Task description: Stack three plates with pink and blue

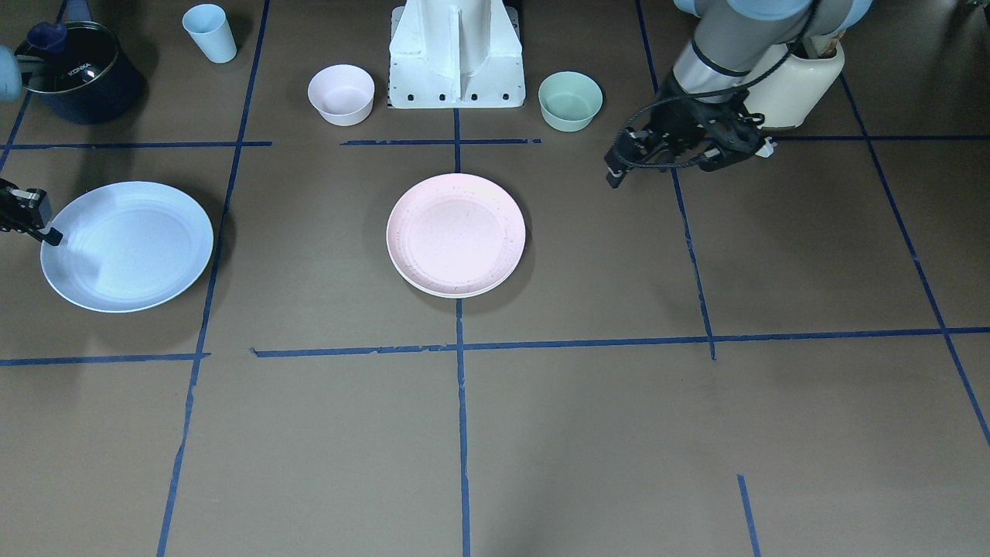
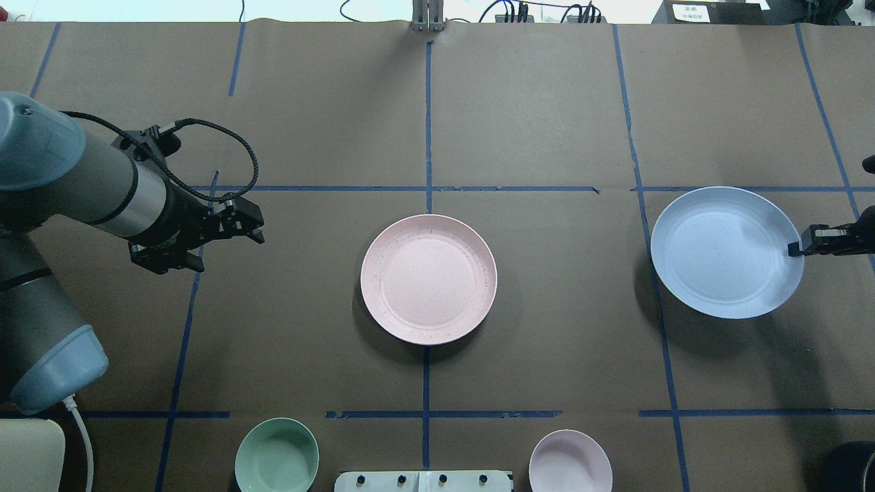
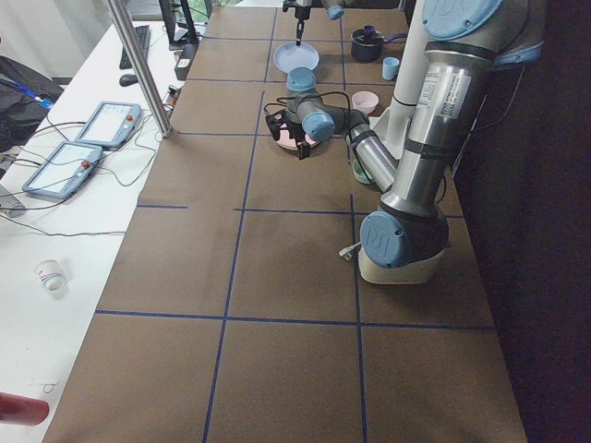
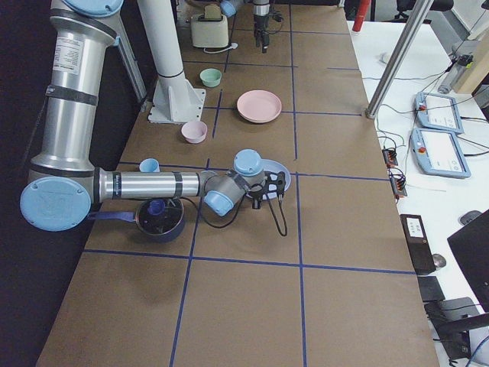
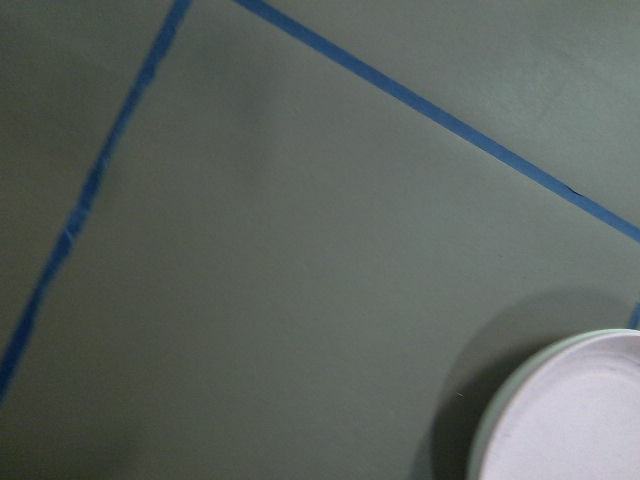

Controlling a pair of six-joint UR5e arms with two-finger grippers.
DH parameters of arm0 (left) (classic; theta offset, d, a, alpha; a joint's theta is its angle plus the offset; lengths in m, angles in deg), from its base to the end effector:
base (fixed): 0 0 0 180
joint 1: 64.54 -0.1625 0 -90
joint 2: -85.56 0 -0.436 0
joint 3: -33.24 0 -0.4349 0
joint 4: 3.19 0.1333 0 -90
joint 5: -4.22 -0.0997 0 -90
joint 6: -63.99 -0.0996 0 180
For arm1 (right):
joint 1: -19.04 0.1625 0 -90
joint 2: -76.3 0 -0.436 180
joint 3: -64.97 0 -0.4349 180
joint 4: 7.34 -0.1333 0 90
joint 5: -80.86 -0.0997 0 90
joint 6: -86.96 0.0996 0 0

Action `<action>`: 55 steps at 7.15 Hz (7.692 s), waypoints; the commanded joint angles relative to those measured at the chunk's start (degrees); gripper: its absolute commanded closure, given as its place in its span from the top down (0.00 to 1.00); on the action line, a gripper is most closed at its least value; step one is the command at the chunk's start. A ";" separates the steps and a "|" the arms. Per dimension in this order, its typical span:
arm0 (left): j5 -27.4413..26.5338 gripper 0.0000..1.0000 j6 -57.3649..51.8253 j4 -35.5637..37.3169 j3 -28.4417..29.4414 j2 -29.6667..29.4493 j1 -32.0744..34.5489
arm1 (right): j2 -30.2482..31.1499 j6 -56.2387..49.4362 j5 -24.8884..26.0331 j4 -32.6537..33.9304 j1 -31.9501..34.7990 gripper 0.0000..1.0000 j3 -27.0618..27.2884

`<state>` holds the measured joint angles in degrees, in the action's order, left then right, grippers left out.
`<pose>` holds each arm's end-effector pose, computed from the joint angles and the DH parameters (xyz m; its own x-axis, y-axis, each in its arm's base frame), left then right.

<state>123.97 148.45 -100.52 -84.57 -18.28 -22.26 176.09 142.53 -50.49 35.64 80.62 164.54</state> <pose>0.3579 -0.4388 0.2783 0.5130 -0.3532 -0.7824 0.2588 0.9327 -0.2513 -0.1708 -0.4574 0.5723 0.5124 0.0551 0.8570 -0.1713 0.9844 0.0391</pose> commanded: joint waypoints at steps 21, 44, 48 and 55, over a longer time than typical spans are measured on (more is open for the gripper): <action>18.59 1.00 -66.54 2.76 8.65 21.41 35.58 | -35.20 22.92 19.29 24.25 -29.15 1.00 3.44; 17.88 1.00 -86.75 9.35 23.59 17.27 47.27 | -5.84 -55.74 -6.82 47.60 31.15 1.00 -6.33; 17.88 1.00 -86.66 9.35 23.76 17.36 47.27 | -4.44 -55.83 -6.73 46.76 30.97 1.00 -5.52; 17.88 1.00 -90.25 9.17 25.16 17.89 47.36 | -4.61 -55.75 -6.81 46.75 30.97 1.00 -5.43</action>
<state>141.87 59.65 -91.31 -60.05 -0.58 25.07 171.49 86.78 -57.30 82.40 111.51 159.04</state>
